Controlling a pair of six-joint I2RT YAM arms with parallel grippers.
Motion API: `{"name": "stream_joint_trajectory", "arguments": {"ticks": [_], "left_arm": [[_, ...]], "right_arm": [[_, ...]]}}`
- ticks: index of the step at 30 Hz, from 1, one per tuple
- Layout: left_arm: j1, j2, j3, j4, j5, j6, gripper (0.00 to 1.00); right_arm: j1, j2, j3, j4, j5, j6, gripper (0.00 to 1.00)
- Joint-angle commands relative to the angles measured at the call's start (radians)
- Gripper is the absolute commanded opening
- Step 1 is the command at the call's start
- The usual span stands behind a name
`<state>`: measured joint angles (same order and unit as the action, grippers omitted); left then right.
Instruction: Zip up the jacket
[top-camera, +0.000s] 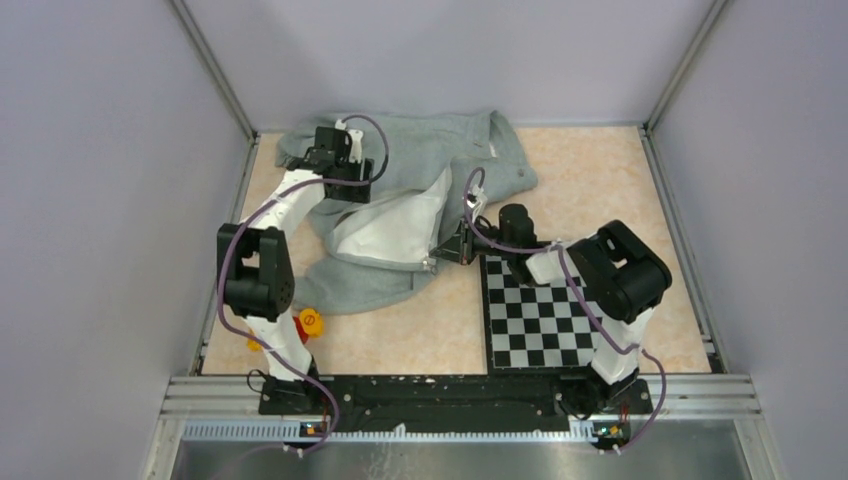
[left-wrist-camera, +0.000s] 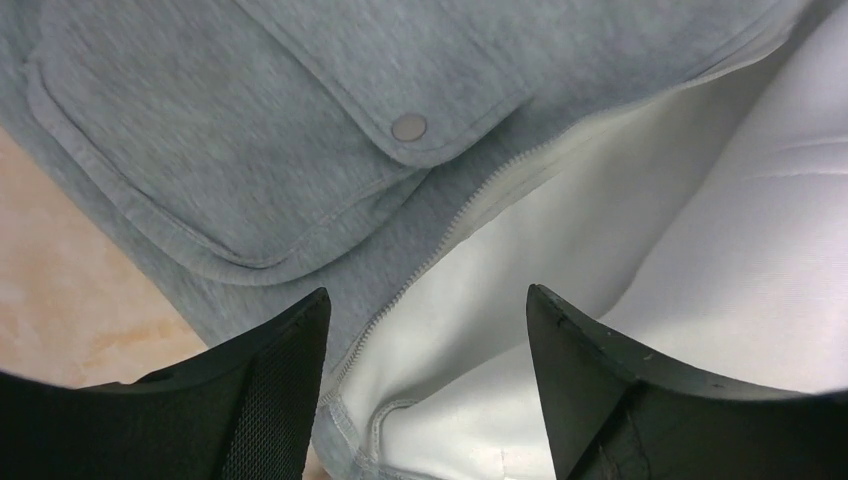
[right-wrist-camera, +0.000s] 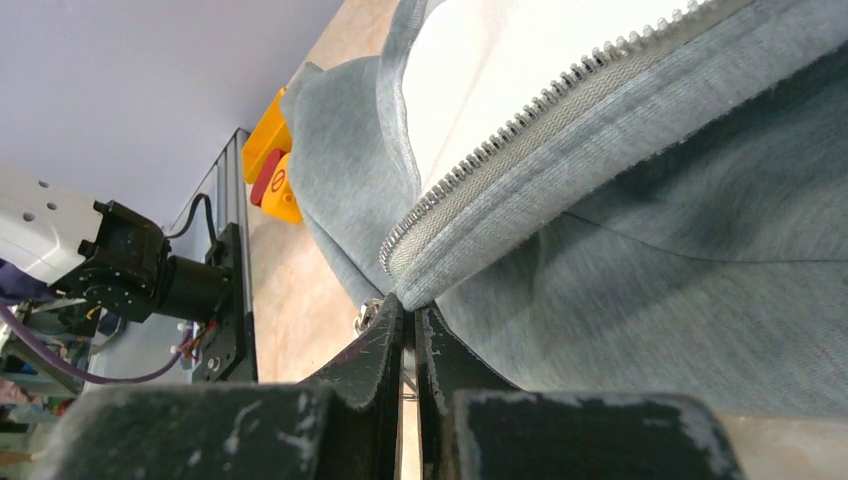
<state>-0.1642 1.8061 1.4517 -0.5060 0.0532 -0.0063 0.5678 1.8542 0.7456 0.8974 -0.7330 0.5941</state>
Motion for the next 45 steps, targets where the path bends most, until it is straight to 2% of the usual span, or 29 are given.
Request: {"name": "stream_joint_trajectory", "arguments": {"ticks": [1, 7, 9, 11, 15, 20, 22, 30, 34, 39, 43, 45], "left_arm": [[-0.001, 0.053, 0.064, -0.043, -0.038, 0.049, 0.75], [-0.001, 0.147, 0.093, -0.058, -0.102, 0.065, 0.71], [-0.001, 0.175, 0.098, -0.063, -0.113, 0.070, 0.65], [-0.001, 0.195, 0.105, -0.067, -0.122, 0.073, 0.57], [-0.002, 0.195, 0.154, -0.123, -0.129, 0.050, 0.34], [-0.015, 0.060, 0.159, -0.163, -0.108, 0.040, 0.08], [-0.028, 0.011, 0.157, -0.191, -0.094, 0.042, 0.02], [-0.123, -0.092, 0.090, -0.271, 0.015, -0.067, 0.00], [-0.141, -0.111, 0.055, -0.237, 0.155, -0.204, 0.00], [-0.167, -0.137, -0.075, 0.012, 0.309, -0.479, 0.00], [-0.197, -0.158, -0.221, 0.260, 0.320, -0.675, 0.00], [-0.215, -0.139, -0.250, 0.329, 0.301, -0.731, 0.00]], "right_arm": [[0.010, -0.031, -0.005, 0.050, -0.007, -0.018, 0.00], [0.010, -0.032, 0.000, 0.039, -0.012, -0.016, 0.00], [0.010, -0.033, 0.001, 0.035, -0.011, -0.018, 0.00], [0.010, -0.032, 0.005, 0.024, -0.007, -0.022, 0.00], [0.010, -0.029, 0.012, -0.003, 0.002, -0.037, 0.00], [0.010, -0.026, 0.022, -0.034, 0.013, -0.045, 0.00], [0.010, -0.023, 0.028, -0.044, 0.014, -0.044, 0.00], [0.010, -0.024, 0.029, -0.045, 0.015, -0.037, 0.00], [0.010, -0.021, 0.028, -0.037, 0.018, -0.032, 0.00], [0.010, -0.014, 0.024, -0.027, 0.027, -0.024, 0.00], [0.010, -0.017, 0.023, -0.028, 0.032, -0.022, 0.00], [0.010, -0.021, 0.023, -0.033, 0.033, -0.024, 0.00]]}}
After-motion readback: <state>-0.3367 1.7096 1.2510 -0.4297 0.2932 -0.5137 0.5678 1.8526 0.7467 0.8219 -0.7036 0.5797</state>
